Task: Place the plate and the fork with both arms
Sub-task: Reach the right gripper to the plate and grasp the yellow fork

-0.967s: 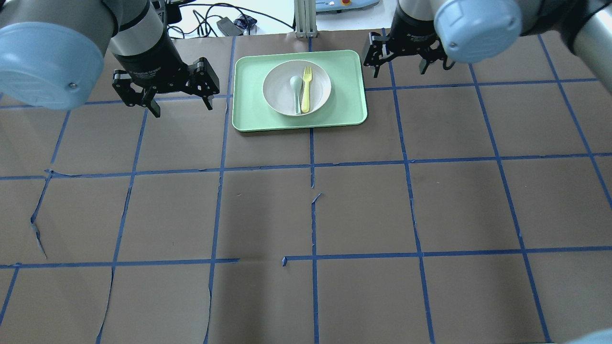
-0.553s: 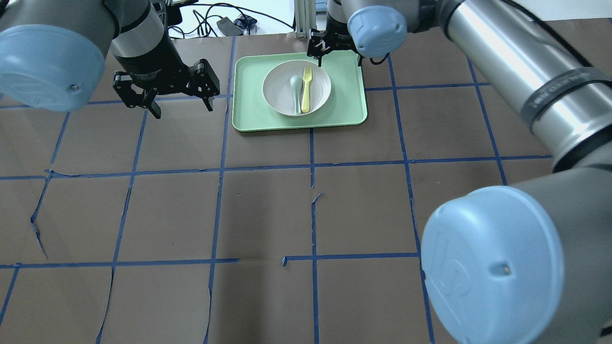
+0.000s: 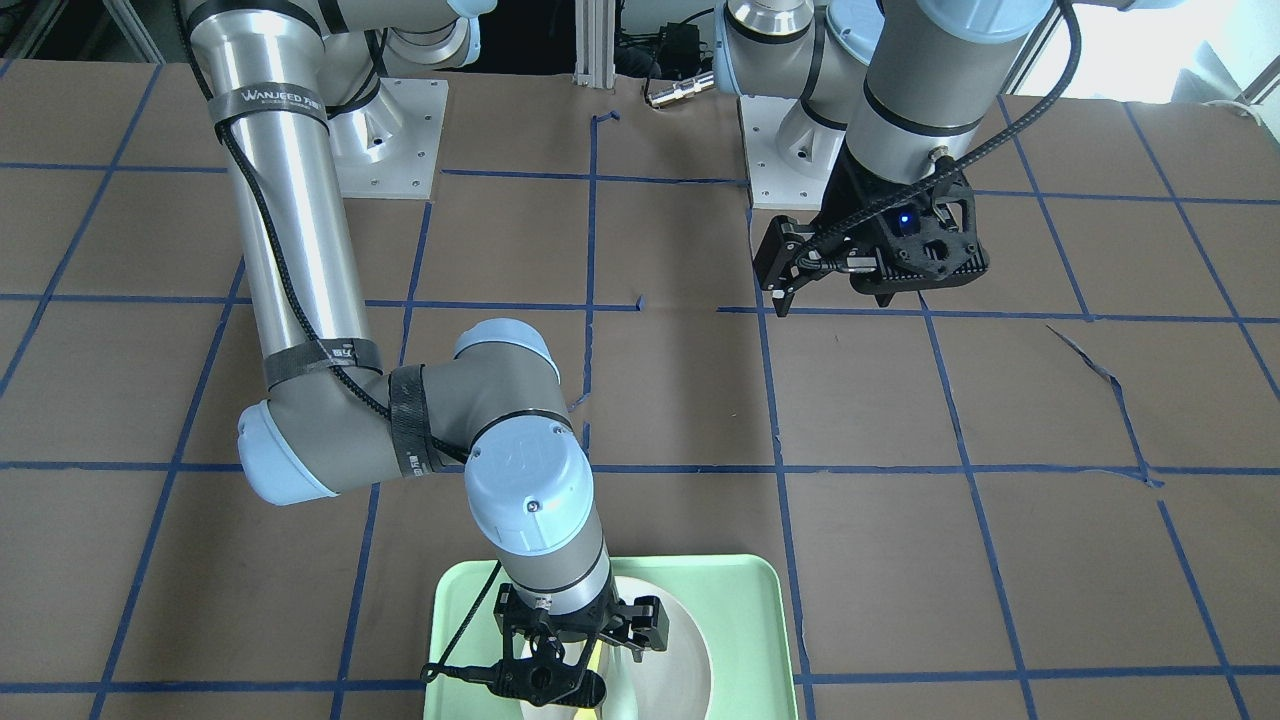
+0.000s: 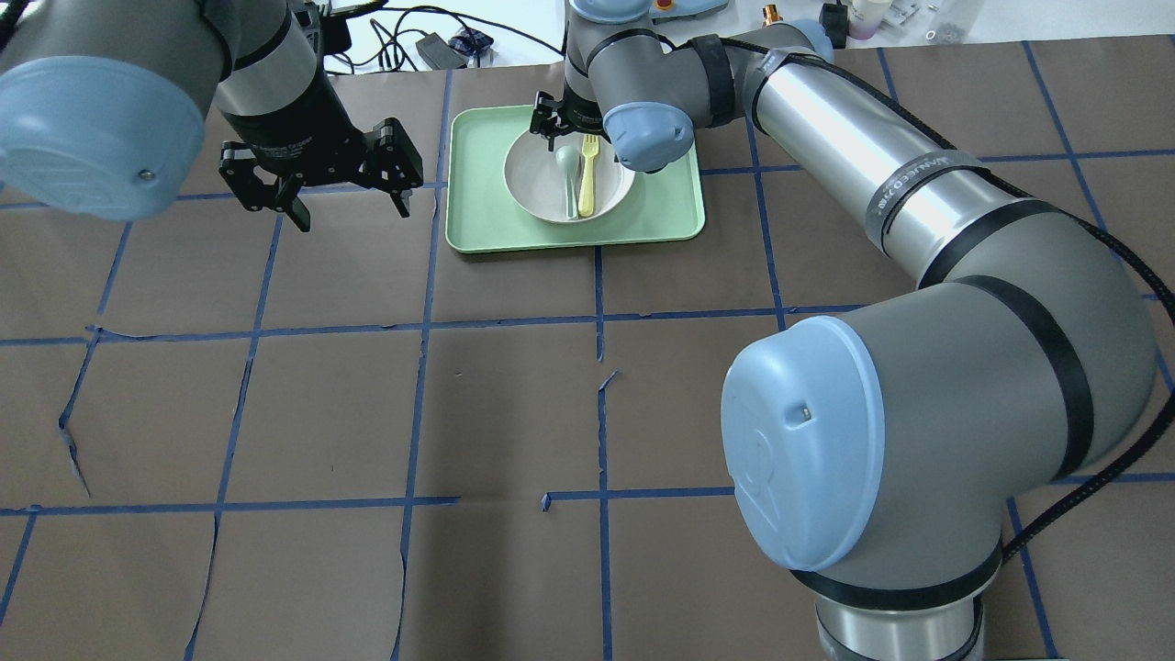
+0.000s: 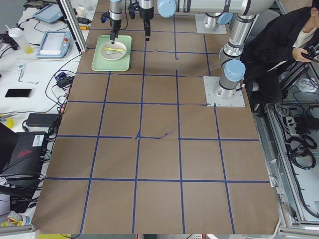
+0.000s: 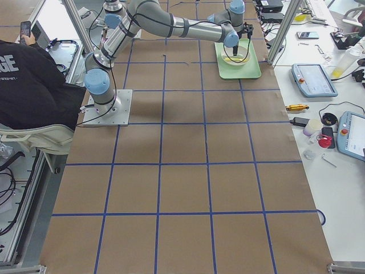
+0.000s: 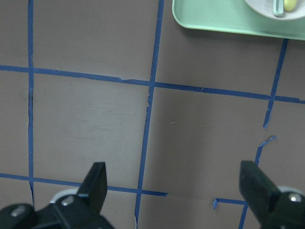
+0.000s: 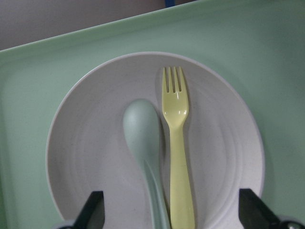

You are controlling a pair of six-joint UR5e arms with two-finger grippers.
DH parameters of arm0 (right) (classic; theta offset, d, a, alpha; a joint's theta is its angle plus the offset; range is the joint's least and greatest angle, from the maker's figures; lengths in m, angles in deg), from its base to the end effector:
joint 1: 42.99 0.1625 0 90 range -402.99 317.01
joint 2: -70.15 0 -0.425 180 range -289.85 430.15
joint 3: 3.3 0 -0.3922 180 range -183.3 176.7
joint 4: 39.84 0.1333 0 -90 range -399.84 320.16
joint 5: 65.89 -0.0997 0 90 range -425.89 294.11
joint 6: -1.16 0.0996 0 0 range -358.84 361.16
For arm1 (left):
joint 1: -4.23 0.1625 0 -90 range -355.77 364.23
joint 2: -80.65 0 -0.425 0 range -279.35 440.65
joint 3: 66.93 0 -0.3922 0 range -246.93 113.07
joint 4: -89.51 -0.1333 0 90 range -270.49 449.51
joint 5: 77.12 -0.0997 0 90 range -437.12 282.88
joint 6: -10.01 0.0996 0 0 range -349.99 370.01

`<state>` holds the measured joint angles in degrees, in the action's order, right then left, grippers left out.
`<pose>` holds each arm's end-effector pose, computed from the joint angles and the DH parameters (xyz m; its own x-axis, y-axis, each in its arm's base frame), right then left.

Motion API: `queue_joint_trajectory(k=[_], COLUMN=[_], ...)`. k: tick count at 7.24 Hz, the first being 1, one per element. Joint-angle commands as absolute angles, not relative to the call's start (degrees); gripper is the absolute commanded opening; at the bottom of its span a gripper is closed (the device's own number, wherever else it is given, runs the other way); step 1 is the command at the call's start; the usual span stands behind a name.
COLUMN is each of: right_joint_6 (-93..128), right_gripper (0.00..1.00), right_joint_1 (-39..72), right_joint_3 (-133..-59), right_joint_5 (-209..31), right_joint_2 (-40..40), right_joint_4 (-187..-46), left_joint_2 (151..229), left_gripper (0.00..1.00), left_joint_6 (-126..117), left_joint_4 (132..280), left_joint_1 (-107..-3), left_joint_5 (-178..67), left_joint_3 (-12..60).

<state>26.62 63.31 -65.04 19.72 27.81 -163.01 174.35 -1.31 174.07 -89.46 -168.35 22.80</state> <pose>0.3611 -0.7327 0.2458 -0.9766 0.1323 -0.1694 0.1631 0.9695 -0.1829 -0.1645 -0.5125 0.4671 -0.9910 -0.1334 -0.0142 -0.1328 0.9904 -0.0386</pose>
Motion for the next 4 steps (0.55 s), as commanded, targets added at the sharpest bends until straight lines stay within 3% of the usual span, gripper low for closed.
queue_joint_trajectory(k=[1, 2, 4], right_joint_6=[25.95, 24.03, 21.82], right_gripper=[0.59, 0.45, 0.44], right_joint_1=[63.35, 63.35, 63.35], right_joint_3=[-66.48, -67.45, -67.46], right_joint_5=[19.88, 19.89, 19.89], right_joint_2=[28.05, 28.13, 28.31], right_joint_4=[-163.32, -163.76, -163.76], left_joint_2=[174.34, 174.34, 174.34], left_gripper=[1.0, 1.0, 1.0], left_joint_6=[-1.24, -1.24, -1.24], left_joint_4=[174.07, 173.98, 173.98], left_joint_1=[-89.46, -89.46, -89.46], left_joint_5=[-168.35, -168.35, -168.35], left_joint_3=[22.81, 22.81, 22.81])
